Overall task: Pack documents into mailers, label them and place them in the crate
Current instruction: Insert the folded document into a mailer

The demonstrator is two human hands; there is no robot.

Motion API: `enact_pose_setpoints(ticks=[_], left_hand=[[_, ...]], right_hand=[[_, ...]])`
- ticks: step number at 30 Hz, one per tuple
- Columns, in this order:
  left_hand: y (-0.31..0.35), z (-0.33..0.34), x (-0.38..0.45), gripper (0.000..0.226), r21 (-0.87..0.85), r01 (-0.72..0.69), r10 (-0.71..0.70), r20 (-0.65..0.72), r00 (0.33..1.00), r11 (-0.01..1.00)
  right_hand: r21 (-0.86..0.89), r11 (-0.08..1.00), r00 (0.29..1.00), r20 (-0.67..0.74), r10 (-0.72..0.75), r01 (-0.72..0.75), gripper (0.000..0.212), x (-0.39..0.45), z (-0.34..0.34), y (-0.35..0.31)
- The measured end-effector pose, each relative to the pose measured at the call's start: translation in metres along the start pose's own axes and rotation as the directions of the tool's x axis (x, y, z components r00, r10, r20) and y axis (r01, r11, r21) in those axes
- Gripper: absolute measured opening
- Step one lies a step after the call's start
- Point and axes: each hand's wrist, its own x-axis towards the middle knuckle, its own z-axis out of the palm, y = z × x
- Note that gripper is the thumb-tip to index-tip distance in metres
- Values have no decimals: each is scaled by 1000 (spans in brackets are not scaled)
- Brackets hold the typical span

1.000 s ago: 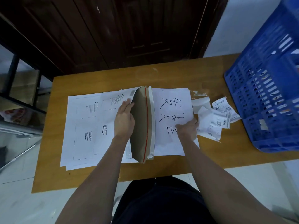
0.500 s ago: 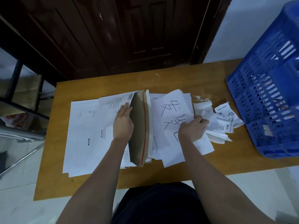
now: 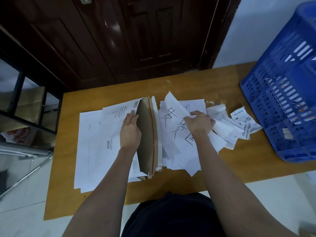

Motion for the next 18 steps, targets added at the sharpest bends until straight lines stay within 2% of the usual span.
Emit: enact_pose_setpoints(ticks=[2,3,6,8,10,12,13,18], left_hand=[[-3,0,0,48,1,-12,12,-2,1000,1000],[-4,-1,0,48,3,-16,16,-1,1000,1000],[-7,-2,1,50,31,-14,14,11,1000,999],[-10,-1,1,53,92,-18,15,33,999,996],[-11,0,2,57,147,-21,13,56,998,989],[-11,3,2,59,170,-13,1,72,997,985],[-11,4,2,59,186,-17,2,80,997,982],[-11,7,3,59,195,-30,11,97,995,980]], right_hand=[[56,998,994,105,26,-32,11,0,-8,-9],[77,996,992,119,38,-47,14,-1,-12,-12],[53,997,994,97,52,-57,38,-3,-22,-18],[85,994,996,64,60,-65,41,-3,-26,-18],[159,983,996,33,82,-87,33,-2,-29,-17],[223,968,994,12,113,-112,14,-2,-32,-16],[244,962,992,1,127,-123,11,-2,-34,-16],[326,935,982,-73,175,-142,15,-3,-39,-17]])
